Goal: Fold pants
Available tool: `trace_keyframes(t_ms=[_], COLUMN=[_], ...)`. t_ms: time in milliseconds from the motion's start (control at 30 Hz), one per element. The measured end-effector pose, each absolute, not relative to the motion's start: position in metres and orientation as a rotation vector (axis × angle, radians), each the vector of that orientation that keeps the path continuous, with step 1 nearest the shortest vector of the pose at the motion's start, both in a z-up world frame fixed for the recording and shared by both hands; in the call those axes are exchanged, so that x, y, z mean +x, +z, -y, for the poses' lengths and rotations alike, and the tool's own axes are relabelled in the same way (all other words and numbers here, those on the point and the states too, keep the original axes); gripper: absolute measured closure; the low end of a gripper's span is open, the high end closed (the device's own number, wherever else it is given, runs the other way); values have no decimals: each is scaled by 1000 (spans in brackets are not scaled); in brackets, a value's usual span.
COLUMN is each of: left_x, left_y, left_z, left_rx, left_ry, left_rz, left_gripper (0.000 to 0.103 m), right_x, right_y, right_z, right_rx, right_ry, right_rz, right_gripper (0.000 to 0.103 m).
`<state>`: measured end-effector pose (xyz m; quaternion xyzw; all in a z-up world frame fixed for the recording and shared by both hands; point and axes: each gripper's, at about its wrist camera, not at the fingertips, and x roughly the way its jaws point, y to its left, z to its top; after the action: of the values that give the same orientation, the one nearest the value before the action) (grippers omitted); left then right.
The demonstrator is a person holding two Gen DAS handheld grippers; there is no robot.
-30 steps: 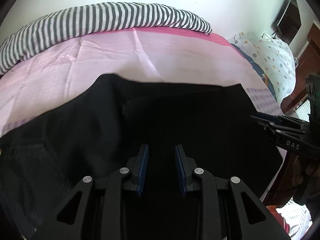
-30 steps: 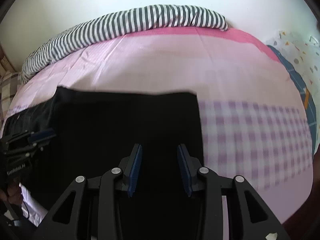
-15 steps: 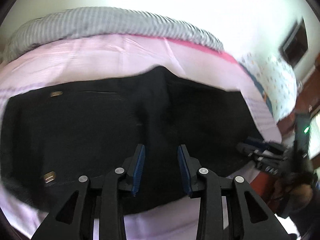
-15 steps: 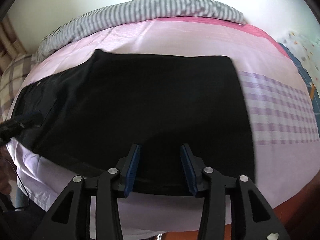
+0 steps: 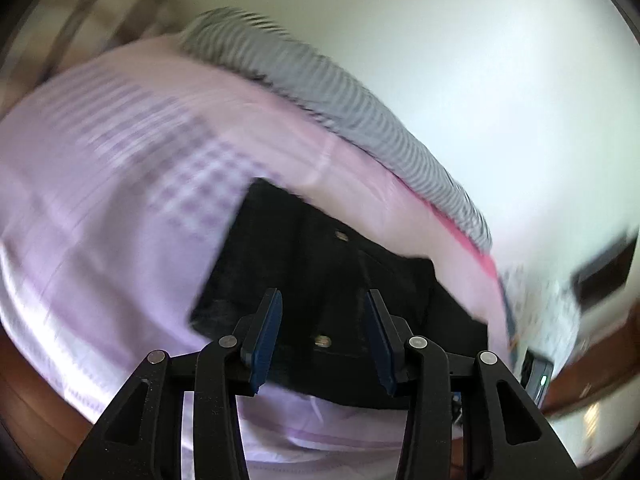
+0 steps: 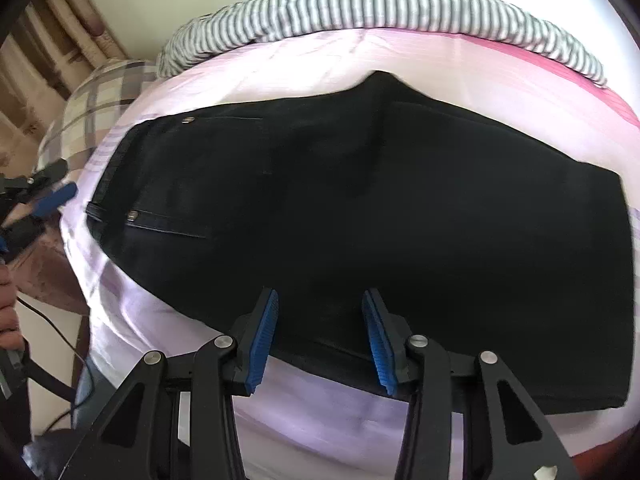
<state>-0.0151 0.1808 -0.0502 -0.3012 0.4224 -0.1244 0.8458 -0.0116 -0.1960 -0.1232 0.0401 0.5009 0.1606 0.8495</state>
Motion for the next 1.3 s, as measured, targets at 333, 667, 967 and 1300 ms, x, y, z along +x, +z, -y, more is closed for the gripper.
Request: trace_keyframes(t_ms=[333,667,967,1300], left_x=[-31,-24,-21,1], left_y=[-105,-125,-143,-142], left_z=[-234,-222,-222,-215], left_rx=[-1046,-1046,-1057,-1031], left_ry=[-238,-224,-251,-248], left_rz=[-963,-1002,-979,-915], left_gripper=[35,35,35,35], right_x=[-5,-3,-5,-2], right_y=[-118,-116,-114,-116], right_z=[185,187,190,190], right_rx=[131,145,147,161], right_ry=[350,337,323,307], right_rz=[-1057,-1048,-1040,-1046], right_gripper=[61,61,61,61])
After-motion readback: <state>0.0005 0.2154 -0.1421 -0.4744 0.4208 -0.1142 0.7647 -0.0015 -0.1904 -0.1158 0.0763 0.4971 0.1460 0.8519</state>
